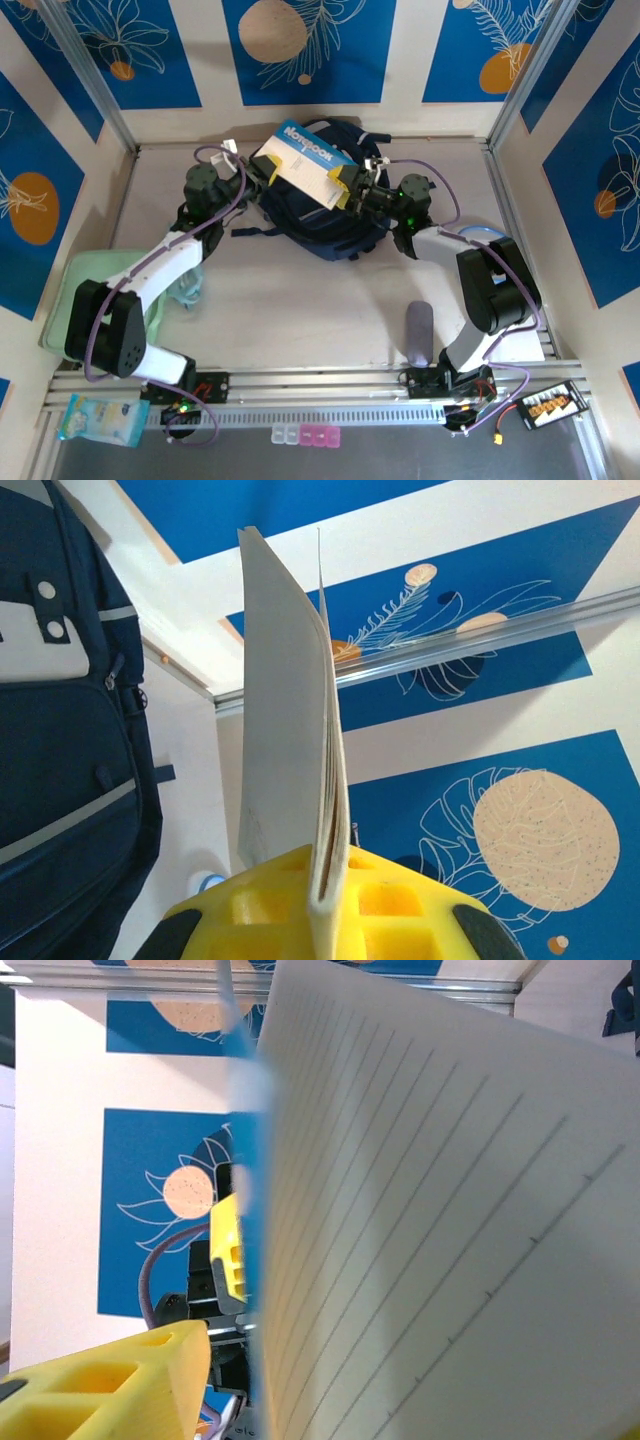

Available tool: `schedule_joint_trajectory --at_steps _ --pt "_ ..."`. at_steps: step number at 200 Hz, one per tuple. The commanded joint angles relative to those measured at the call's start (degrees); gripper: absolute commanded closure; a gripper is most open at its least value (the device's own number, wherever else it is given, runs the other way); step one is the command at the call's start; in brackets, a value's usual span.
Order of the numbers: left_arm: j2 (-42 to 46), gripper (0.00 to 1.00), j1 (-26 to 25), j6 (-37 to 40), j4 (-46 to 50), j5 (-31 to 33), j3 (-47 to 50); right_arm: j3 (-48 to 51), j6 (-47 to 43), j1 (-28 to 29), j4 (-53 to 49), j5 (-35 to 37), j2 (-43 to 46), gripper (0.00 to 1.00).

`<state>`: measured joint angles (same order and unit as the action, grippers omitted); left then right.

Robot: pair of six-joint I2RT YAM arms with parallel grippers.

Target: Pack books, pencil case, and school supplies into a backpack

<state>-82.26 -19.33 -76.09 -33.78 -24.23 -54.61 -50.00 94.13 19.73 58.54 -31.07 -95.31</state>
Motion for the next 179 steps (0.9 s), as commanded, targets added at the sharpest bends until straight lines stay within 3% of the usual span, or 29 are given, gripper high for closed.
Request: schedule_joint_trajectory --at_steps 1,30,63,77,104,154,170,179 --pt "1.1 1.0 0.4 1.6 -1.0 -1.3 0.5 1.2 -3.0 -0.2 -2.5 1.5 3.0 0.41" --pt "1.2 1.0 0.3 5.0 3.4 -2.7 -0.9 1.3 -5.0 -0.3 -4.6 1.5 4.8 0.51" --pt "0.9 1.0 -0.1 7.1 6.1 -3.3 -1.4 0.4 -5.6 -0.4 -5.8 1.1 4.6 0.74" --pt "0.8 0.88 -0.1 8.0 7.3 -3.5 -1.5 0.3 -6.1 -0.6 -6.8 1.4 4.8 0.87" --pt "0.9 0.63 -0.3 14.5 14.9 -3.2 -3.3 0.7 -9.7 -2.0 -12.0 1.4 7.2 0.94" --pt "-3.4 0.12 -4.2 40.2 41.1 2.2 -15.3 1.5 -26.0 -7.8 -40.3 6.7 20.3 0.97" --pt "-7.0 0.0 -6.9 49.4 48.2 5.0 -20.5 1.6 -30.9 -10.5 -49.3 9.8 24.6 0.97" --pt "-9.1 0.0 -8.6 54.7 50.9 6.4 -23.3 1.7 -33.0 -12.2 -54.0 11.4 26.9 0.97"
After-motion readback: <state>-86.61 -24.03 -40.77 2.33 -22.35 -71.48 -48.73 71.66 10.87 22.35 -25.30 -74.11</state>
